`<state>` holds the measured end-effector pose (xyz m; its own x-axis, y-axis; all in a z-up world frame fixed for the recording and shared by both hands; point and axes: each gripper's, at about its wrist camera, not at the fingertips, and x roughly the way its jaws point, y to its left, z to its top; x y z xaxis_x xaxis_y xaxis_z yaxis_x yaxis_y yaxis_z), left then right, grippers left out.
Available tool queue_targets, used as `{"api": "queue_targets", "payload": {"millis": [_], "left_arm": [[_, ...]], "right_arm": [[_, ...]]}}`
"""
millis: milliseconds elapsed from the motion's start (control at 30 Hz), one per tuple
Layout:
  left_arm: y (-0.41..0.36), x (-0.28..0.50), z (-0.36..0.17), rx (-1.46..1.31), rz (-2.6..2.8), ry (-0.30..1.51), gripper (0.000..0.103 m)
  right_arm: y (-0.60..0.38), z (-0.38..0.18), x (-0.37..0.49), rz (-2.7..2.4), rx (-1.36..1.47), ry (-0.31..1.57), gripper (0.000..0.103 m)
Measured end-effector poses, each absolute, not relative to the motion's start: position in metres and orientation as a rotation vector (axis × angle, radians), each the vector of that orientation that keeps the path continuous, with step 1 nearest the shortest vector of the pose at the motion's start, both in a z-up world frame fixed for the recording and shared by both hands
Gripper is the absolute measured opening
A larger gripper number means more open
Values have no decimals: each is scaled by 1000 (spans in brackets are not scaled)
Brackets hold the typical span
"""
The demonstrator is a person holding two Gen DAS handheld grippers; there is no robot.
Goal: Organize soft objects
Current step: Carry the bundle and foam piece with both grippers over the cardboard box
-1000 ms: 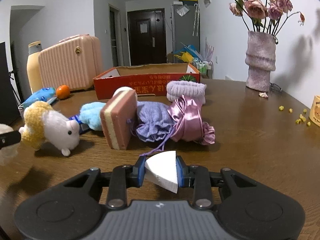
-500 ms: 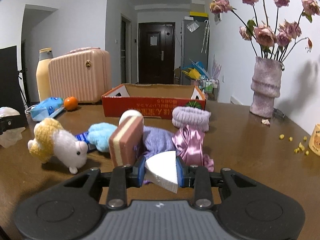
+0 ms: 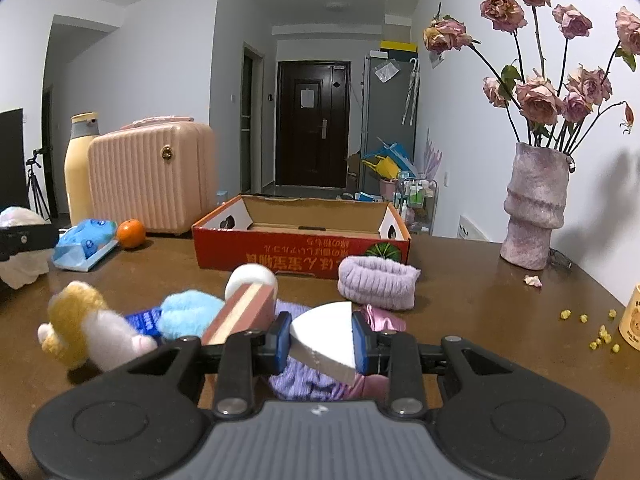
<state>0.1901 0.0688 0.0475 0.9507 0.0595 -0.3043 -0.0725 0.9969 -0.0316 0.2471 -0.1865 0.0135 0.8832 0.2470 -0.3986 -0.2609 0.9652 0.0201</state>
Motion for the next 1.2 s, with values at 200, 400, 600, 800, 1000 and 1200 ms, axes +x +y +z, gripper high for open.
{"api": "queue_targets", "payload": {"millis": [200,400,600,800,1000,1200], "left_arm": [[68,218,53,-37,51,313,48],[68,245,63,-32,33,306,48],[68,271,70,-26,26,303,48],[64,301,76,-38,18,327,48],[56,334,83,-43,24,364,48],[35,364,88,-16,45,401,47]], "right_arm": [[-184,22,271,265,-24,394,30],[-181,34,294,270,-30,373,30],[-179,44,320,270,-34,365,30],[-176,48,346,282,-32,372,30],[-173,51,375,298,-30,366,30],[-168,55,403,317,-41,369,30]]}}
